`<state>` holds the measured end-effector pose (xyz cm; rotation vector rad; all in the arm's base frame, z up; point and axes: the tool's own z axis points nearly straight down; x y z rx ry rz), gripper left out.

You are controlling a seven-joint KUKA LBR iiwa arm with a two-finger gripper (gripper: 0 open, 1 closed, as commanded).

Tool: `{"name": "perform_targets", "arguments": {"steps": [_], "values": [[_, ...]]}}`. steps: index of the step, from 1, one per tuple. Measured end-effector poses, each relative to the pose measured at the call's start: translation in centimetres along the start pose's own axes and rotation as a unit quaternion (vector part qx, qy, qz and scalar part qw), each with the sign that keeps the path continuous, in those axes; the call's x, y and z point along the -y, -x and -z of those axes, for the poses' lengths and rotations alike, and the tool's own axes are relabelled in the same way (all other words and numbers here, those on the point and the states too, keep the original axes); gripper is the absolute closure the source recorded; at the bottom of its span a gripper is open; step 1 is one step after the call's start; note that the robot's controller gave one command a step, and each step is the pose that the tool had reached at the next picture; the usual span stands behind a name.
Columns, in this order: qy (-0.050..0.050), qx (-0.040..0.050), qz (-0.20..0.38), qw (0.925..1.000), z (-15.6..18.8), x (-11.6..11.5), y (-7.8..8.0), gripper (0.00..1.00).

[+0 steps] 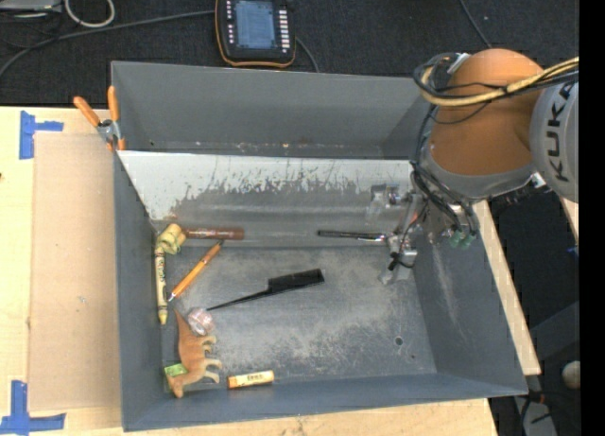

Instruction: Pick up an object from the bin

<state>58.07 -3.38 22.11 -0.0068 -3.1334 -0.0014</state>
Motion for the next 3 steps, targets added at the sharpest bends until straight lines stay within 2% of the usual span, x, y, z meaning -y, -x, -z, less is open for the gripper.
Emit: {"name": "perform_targets", "arguments": {"steps": [1, 2, 3], "values": [[0.000, 0.0036, 0.001, 1.0000, 0.4, 0.0, 0.1, 0.00], [0.000, 0.0052, 0.025, 0.9997, -12.5, -6.7, 2.1, 0.00], [0.000, 0.0073, -0.047, 0.9989, -8.4, -10.5, 0.9, 0.00]]}}
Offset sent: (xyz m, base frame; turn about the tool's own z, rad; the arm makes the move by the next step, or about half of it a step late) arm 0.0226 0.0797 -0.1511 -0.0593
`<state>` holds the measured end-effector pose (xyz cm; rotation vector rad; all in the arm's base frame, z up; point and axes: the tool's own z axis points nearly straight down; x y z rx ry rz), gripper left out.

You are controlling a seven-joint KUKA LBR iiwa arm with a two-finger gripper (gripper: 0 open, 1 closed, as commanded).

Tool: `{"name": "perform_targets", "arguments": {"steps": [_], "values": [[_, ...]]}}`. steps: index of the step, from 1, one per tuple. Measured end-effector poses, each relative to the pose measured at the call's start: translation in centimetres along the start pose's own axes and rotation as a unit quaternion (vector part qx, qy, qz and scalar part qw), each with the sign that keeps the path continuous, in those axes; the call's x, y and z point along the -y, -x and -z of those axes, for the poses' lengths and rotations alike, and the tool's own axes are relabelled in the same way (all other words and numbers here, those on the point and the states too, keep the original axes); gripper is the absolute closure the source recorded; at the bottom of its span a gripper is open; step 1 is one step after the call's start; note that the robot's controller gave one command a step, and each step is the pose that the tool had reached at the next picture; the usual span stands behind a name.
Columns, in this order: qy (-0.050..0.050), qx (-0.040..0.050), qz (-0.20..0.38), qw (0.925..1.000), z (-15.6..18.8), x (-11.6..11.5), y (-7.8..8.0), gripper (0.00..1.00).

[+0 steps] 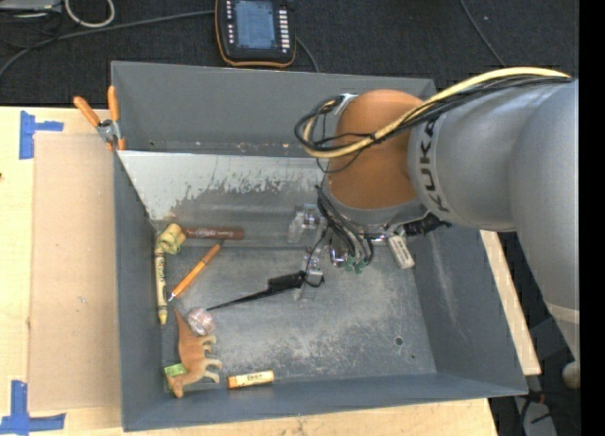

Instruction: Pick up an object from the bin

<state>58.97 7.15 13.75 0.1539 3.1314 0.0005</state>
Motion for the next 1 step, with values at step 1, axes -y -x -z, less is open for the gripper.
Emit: {"name": "perform_targets", "arguments": {"steps": [1], "values": [[0.001, -0.0048, 0.065, 0.9979, -3.86, -2.01, -1.57, 0.00]]}}
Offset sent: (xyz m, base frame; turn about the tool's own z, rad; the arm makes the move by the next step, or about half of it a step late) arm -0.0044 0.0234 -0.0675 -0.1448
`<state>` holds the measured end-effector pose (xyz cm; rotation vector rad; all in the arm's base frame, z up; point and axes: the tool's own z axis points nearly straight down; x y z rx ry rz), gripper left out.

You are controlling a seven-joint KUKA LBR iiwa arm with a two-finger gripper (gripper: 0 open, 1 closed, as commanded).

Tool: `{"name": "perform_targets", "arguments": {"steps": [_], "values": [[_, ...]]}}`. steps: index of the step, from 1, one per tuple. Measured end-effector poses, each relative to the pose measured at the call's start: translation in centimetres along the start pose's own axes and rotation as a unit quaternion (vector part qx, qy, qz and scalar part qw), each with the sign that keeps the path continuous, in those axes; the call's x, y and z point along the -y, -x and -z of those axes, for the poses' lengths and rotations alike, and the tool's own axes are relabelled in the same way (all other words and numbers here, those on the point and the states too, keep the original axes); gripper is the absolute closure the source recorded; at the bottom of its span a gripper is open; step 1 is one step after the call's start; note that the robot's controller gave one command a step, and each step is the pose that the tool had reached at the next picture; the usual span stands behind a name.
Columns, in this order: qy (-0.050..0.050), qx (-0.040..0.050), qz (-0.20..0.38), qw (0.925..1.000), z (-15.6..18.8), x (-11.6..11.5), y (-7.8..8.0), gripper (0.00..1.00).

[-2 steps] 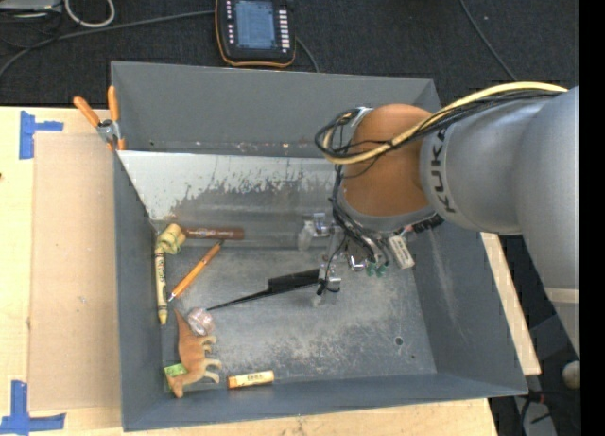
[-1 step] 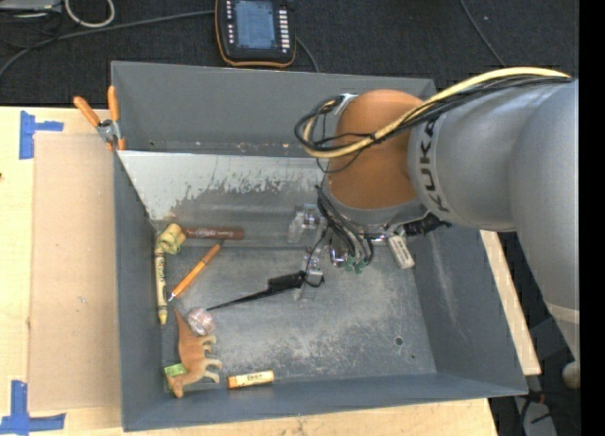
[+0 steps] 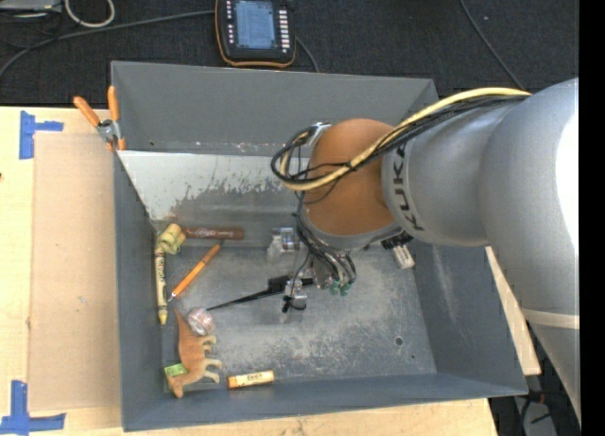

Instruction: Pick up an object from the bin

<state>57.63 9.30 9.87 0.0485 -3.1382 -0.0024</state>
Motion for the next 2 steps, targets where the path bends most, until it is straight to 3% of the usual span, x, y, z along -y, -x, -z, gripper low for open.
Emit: {"name": "perform_targets", "arguments": {"steps": [1, 2], "values": [[0.000, 0.0062, 0.007, 1.0000, -2.91, -0.20, 0.91, 0.00], [0.001, 0.0020, -0.008, 1.0000, -2.77, -0.32, 1.62, 1.00]]}}
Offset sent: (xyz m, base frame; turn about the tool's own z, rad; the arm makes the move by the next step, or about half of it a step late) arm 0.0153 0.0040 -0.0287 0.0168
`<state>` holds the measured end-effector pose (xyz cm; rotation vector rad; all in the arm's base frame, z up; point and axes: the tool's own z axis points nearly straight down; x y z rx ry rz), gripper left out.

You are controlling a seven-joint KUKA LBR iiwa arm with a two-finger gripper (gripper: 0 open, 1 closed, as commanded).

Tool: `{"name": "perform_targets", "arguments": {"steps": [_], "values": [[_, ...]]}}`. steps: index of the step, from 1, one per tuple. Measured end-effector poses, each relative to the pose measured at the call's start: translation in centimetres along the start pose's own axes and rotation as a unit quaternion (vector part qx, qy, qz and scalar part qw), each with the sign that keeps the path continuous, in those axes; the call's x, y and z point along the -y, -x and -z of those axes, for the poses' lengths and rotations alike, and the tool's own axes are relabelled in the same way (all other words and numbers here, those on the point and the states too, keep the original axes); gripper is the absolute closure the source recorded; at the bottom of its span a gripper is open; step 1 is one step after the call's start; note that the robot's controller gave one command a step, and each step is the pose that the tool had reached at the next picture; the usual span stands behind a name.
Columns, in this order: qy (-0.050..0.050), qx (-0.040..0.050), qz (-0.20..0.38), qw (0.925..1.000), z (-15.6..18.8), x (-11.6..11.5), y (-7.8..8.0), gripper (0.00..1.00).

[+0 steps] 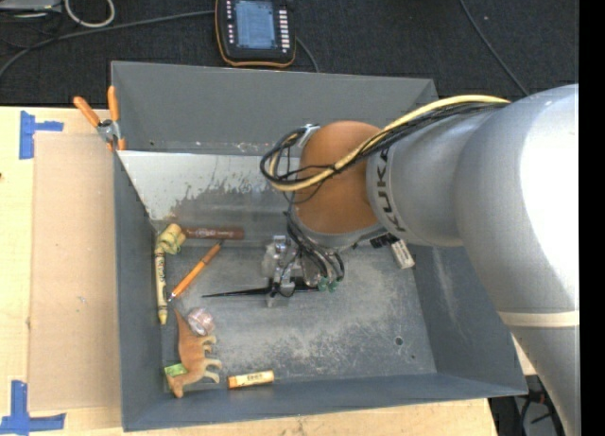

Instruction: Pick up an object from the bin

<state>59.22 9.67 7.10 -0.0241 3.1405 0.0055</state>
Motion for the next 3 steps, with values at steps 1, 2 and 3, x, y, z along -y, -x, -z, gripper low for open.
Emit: {"name": "perform_targets", "arguments": {"steps": [1, 2, 3], "values": [[0.000, 0.0001, 0.000, 1.0000, 0.0, 0.0, 0.0, 1.00], [0.000, -0.0016, 0.000, 1.0000, 1.6, 0.0, -0.1, 1.00], [0.000, -0.0035, 0.001, 1.0000, 4.1, 0.0, -0.2, 1.00]]}}
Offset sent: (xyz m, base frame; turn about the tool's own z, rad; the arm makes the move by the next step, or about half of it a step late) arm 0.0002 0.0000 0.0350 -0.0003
